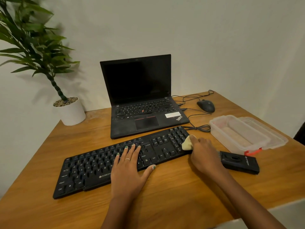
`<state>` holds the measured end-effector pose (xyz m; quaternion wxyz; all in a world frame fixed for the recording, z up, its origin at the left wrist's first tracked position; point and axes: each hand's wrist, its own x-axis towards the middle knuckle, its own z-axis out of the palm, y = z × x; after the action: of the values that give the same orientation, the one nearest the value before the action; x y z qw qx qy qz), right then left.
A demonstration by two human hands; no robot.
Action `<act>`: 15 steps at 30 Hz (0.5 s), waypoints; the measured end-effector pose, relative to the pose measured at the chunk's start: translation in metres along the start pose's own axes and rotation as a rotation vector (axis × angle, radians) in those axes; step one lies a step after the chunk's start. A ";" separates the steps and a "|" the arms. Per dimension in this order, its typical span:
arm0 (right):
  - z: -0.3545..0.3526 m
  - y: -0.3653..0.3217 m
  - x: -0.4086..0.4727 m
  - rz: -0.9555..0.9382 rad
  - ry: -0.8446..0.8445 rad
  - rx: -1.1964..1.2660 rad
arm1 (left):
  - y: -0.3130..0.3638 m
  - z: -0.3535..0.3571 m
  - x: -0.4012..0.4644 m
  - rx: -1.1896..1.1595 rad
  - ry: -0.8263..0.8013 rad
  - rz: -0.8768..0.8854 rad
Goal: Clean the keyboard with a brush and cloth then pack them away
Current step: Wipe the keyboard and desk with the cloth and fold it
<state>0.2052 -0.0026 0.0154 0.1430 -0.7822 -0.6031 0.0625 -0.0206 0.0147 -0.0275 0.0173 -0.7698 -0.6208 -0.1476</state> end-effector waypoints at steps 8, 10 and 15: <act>0.027 -0.012 -0.049 0.031 0.004 -0.047 | -0.001 0.000 -0.001 -0.014 0.011 0.004; 0.029 -0.016 -0.053 0.041 0.005 -0.037 | -0.001 0.001 -0.001 -0.017 0.016 0.005; 0.036 -0.020 -0.062 -0.015 -0.077 -0.054 | -0.002 0.002 -0.001 -0.010 0.016 0.009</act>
<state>0.1608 -0.0525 -0.0171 0.0990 -0.7784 -0.6154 0.0754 -0.0220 0.0147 -0.0296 0.0192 -0.7714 -0.6164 -0.1568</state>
